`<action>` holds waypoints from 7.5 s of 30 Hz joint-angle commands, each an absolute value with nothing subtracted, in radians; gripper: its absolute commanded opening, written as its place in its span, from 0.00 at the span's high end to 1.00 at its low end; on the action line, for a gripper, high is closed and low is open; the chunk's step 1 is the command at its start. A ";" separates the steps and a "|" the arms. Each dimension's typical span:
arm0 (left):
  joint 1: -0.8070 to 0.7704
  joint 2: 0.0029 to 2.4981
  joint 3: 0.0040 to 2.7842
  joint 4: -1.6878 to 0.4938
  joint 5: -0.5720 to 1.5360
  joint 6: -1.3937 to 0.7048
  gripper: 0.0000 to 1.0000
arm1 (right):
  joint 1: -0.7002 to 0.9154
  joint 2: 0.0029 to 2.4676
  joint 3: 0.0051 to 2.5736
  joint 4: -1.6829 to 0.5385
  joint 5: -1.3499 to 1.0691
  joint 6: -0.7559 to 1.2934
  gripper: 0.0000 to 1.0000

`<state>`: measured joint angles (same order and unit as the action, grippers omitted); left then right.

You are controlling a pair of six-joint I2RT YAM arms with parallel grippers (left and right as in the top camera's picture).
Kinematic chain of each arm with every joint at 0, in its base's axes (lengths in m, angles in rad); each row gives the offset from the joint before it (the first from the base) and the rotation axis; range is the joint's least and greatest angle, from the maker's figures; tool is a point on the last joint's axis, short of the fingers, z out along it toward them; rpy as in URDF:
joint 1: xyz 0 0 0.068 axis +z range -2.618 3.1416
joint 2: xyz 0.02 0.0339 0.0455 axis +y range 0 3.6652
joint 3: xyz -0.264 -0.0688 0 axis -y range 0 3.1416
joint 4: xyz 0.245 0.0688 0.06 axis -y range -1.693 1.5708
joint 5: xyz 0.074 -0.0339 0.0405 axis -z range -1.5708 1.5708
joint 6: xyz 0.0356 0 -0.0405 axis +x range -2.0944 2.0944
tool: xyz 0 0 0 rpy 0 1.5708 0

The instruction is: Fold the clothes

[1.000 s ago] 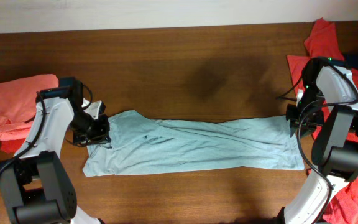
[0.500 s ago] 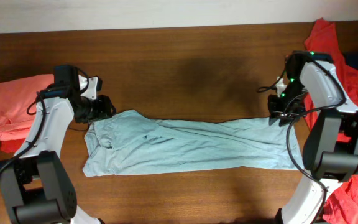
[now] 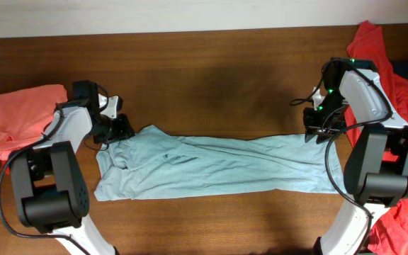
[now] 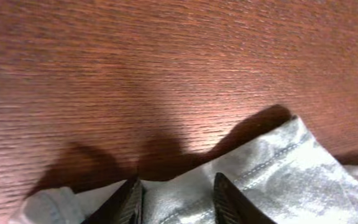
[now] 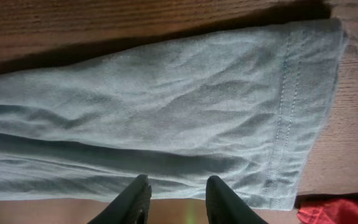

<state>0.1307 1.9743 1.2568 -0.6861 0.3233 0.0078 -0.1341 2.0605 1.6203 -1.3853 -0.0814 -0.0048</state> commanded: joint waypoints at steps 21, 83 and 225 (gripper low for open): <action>0.104 1.811 1.324 -1.034 0.658 0.072 0.99 | -0.131 2.030 1.640 -1.386 -0.093 -0.012 0.66; -0.323 1.818 1.245 -0.977 0.238 0.038 0.52 | -0.131 2.030 1.640 -1.398 -0.094 -0.012 0.66; -0.052 1.752 1.225 -1.049 0.117 -0.128 0.95 | 0.370 1.802 1.470 -1.165 -0.302 0.348 0.96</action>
<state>-0.0513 1.7741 1.2282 -1.0458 0.1009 -0.1177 0.3080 1.7985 1.4567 -1.1854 -0.3119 0.2565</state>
